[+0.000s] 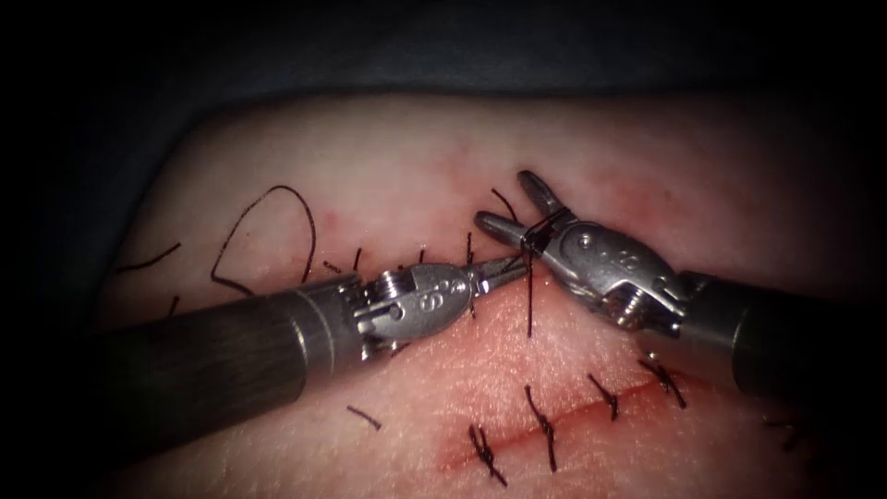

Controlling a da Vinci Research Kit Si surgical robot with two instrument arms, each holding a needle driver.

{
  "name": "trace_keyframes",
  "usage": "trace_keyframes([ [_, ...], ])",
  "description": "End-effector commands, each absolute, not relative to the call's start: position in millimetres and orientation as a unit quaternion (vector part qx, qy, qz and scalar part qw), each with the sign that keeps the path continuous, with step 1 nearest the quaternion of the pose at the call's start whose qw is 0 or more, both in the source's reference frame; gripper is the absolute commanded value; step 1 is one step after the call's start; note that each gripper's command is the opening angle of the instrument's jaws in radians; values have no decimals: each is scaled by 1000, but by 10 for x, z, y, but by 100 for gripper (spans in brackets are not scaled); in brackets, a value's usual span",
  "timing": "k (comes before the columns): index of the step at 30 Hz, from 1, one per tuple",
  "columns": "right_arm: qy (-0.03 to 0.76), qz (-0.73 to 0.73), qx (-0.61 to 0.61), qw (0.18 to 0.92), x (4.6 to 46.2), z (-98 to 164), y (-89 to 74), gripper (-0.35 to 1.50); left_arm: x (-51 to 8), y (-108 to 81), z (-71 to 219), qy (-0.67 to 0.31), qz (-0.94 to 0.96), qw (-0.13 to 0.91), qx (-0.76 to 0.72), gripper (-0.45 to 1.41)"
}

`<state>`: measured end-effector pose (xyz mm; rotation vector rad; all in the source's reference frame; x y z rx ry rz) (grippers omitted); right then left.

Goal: Wound Closure
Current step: Grab tail of suture

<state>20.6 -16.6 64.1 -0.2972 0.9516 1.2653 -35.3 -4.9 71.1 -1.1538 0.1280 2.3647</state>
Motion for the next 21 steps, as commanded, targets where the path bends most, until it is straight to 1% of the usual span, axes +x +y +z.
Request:
trace_keyframes([
  [1,427,568,-130,692,221,641,-163,9,-359,-43,713,48,868,250,-425,-45],
  [2,427,568,-130,692,221,641,-163,9,-359,-43,713,48,868,250,-425,-45],
  [3,427,565,-123,695,222,640,-164,-35,-359,-43,713,48,868,250,-425,-45],
  [12,431,563,-114,696,228,624,-171,-35,-352,-41,712,44,868,252,-427,-45],
  [21,452,552,-117,691,227,614,-198,-35,-330,-10,705,37,864,265,-426,-45],
])
